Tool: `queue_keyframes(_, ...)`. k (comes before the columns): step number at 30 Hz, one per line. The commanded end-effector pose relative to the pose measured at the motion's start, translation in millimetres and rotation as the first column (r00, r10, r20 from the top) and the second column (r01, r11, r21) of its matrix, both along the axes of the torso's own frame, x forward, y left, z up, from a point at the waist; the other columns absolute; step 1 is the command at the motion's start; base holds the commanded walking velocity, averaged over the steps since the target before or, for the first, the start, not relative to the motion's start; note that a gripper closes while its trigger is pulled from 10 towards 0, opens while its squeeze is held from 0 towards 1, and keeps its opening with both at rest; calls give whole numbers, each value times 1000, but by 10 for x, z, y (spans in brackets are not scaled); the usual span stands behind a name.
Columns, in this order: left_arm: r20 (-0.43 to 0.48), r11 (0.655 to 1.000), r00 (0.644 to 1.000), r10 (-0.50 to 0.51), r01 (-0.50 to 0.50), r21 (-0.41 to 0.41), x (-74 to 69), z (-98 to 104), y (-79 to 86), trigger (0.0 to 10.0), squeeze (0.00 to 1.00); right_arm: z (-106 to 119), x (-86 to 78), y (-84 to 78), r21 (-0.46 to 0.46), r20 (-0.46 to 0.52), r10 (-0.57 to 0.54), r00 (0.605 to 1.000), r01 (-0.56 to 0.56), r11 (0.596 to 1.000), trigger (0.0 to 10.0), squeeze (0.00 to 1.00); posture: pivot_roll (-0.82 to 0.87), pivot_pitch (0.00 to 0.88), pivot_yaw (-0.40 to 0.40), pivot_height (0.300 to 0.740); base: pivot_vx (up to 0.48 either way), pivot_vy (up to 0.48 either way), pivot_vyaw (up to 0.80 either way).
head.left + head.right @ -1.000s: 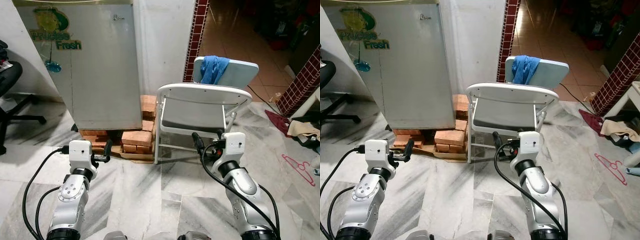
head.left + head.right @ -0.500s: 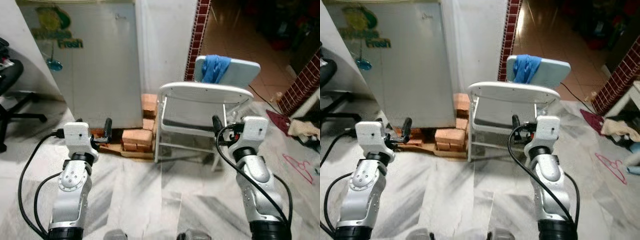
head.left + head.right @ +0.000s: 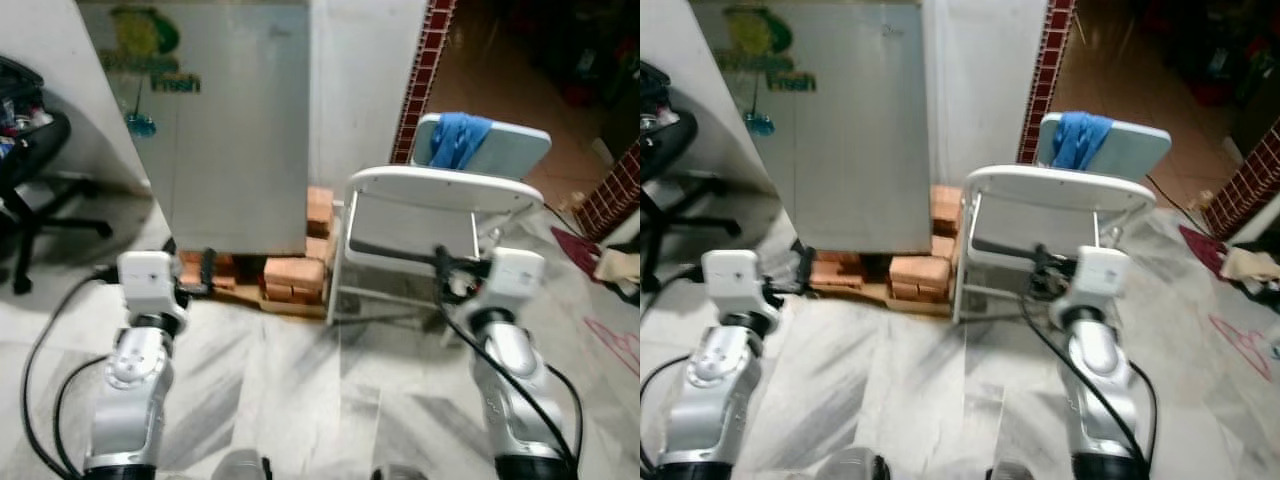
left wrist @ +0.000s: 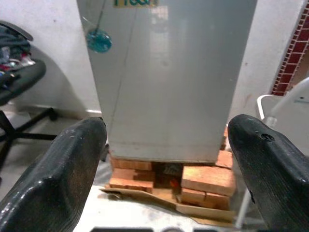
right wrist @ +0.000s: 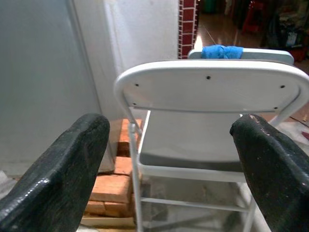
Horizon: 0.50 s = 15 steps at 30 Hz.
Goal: Restocking fridge
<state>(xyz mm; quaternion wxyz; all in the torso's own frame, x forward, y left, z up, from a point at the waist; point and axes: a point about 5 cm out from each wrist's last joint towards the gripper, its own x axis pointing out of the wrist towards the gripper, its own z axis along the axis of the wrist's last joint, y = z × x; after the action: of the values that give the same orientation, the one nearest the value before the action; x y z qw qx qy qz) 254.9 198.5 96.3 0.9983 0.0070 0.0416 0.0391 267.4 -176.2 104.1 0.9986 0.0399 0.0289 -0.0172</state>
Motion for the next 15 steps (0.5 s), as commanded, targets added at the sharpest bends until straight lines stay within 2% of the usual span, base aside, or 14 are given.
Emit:
queue_keyframes(1, -10, 999, 1000, 3, -3, -34, 13, 16, -36, 10000, 0, 20, -18, -91, -3, 0, -35, 999, 35, 999, 10000, 0, -30, 59, 11, 740, 0, 480, 0)
queue_keyframes(5, -9, 1000, 1000, 2, -2, -26, 21, 13, -25, 10000, 0, -23, -36, -106, 9, -21, -54, 998, 54, 999, 10000, 0, -31, 58, 12, 740, 0, 480, 0)
queue_keyframes(7, -9, 1000, 1000, -6, 6, -25, 26, 13, -28, 10000, 0, -44, -51, -96, 11, -30, -48, 998, 49, 999, 10000, 0, -32, 58, 13, 740, 0, 480, -438)
queue_keyframes(11, -12, 1000, 1000, -6, 5, -27, 35, 14, -21, 10000, 0, -37, -54, -78, 26, -26, -33, 999, 33, 999, 10000, 0, -34, 56, 12, 740, 0, 480, -800)
queue_keyframes(15, -11, 999, 1000, -4, 4, -37, 52, 28, -30, 10000, 0, -25, -47, -81, 23, -20, -33, 999, 34, 999, 10000, 0, -32, 52, 10, 740, 0, 480, 0)
